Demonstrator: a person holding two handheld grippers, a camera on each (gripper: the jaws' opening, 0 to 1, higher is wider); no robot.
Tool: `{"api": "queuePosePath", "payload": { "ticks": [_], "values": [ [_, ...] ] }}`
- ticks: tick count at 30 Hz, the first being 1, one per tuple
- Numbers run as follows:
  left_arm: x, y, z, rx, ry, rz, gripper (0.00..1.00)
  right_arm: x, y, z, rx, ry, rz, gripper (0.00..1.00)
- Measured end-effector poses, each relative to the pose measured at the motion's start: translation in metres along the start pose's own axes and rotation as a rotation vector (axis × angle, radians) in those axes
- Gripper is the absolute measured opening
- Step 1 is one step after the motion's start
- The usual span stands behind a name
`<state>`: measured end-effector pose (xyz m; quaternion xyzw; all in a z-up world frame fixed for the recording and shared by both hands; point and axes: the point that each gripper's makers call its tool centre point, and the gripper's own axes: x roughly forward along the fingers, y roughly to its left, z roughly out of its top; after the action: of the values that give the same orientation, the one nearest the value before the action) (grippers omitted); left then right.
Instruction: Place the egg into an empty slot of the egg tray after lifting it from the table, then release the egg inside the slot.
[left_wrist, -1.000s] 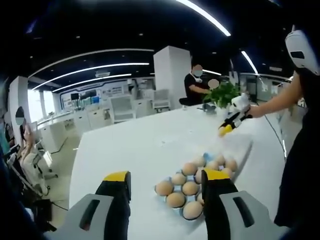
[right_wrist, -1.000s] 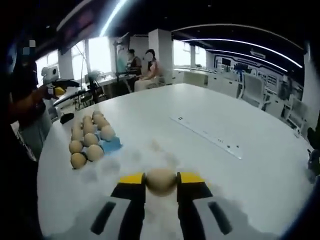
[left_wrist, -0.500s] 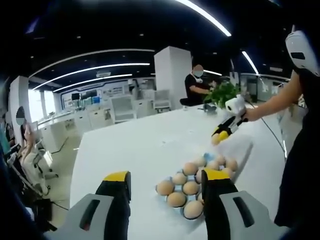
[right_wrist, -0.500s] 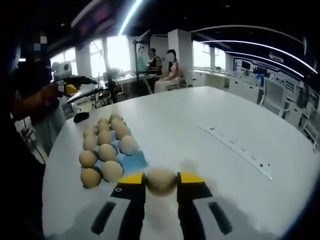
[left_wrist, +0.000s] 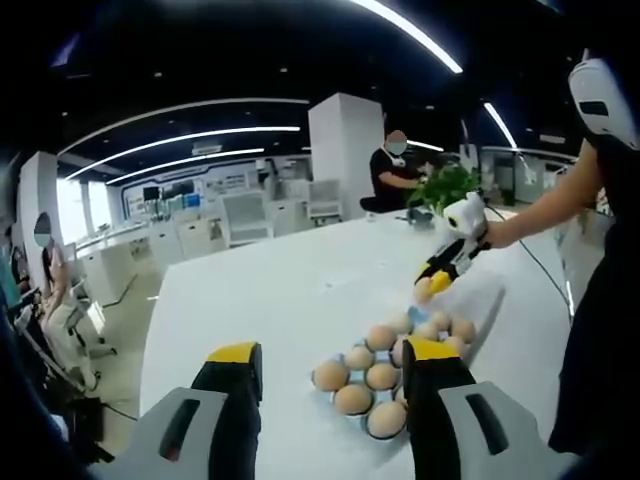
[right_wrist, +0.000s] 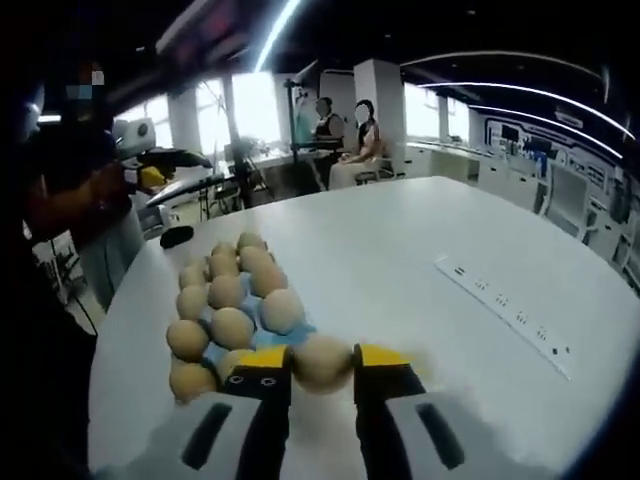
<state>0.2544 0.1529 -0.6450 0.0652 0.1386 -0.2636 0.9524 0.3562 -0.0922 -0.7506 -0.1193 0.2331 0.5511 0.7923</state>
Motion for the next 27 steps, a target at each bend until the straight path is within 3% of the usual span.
{"api": "queuePosePath", "payload": {
  "ticks": [11,27],
  "values": [
    [-0.002,0.001,-0.001,-0.003,0.001,0.005,0.56,0.026,0.019,-0.004,-0.04,0.044,0.069,0.24],
    [-0.002,0.002,-0.002,-0.005,0.003,0.002,0.56,0.034,0.021,-0.016,-0.083,0.101,0.088,0.25]
  ]
}}
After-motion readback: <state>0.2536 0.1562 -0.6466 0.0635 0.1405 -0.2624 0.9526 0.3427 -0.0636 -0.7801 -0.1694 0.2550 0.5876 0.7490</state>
